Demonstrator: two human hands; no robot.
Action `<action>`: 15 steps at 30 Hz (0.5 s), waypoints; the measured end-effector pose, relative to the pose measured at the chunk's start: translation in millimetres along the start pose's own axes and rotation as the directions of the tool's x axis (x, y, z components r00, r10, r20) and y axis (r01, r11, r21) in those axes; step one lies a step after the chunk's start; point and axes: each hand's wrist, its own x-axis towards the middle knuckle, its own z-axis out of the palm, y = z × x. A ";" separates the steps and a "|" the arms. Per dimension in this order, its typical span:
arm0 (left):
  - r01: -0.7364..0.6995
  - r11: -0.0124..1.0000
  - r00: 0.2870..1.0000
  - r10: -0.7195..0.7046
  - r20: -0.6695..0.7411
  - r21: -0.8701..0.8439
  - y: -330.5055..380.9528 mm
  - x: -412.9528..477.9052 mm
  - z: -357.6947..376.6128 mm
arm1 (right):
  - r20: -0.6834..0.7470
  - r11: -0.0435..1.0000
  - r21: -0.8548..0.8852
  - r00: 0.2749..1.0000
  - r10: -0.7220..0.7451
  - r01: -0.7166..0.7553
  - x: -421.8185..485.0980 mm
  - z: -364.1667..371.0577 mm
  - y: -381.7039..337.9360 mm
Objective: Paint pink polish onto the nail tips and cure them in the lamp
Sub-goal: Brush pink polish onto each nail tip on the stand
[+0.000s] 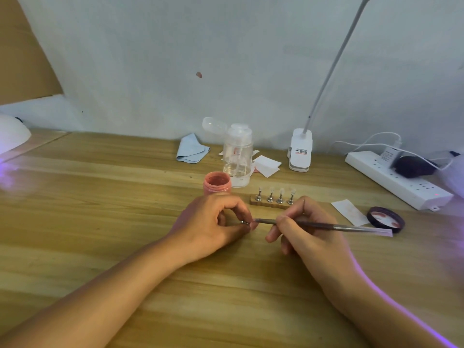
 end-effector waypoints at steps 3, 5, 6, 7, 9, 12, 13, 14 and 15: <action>0.000 1.000 1.000 0.000 0.001 -0.010 1.5 -0.2 0.3 | -0.015 1.000 -0.005 1.000 0.003 -0.003 0.3 -1.0 1.0; 0.011 1.000 1.000 -0.011 -0.003 -0.015 2.0 -0.3 0.6 | -0.042 1.000 -0.002 0.999 0.002 -0.002 1.2 -2.5 1.7; 0.017 1.000 1.000 -0.017 -0.004 -0.015 2.0 -0.4 0.6 | -0.042 1.000 -0.007 0.999 0.006 -0.006 1.5 -2.5 1.8; 0.018 1.000 1.000 -0.018 -0.004 -0.019 2.2 -0.5 0.5 | -0.040 1.000 -0.015 0.999 0.010 -0.011 1.7 -2.2 1.9; 0.017 1.000 1.000 -0.017 -0.002 -0.026 2.4 -0.7 0.2 | -0.049 1.000 -0.018 0.999 0.010 -0.011 1.9 -2.1 2.3; 0.017 1.000 1.000 -0.017 -0.003 -0.024 2.6 -0.9 0.2 | -0.051 1.000 -0.023 0.999 0.007 -0.008 2.1 -2.1 3.0; 0.017 1.000 1.000 -0.017 -0.005 -0.023 2.7 -1.2 0.3 | -0.049 1.000 -0.028 0.999 0.007 -0.009 2.2 -2.0 3.4; 0.017 1.000 1.000 -0.017 -0.007 -0.023 2.8 -1.2 0.4 | -0.050 0.999 -0.030 0.999 0.008 -0.010 2.3 -2.2 3.8; 0.017 1.000 1.000 -0.017 -0.011 -0.023 2.5 -1.1 0.6 | -0.053 0.999 -0.031 0.999 0.009 -0.011 2.5 -2.5 3.9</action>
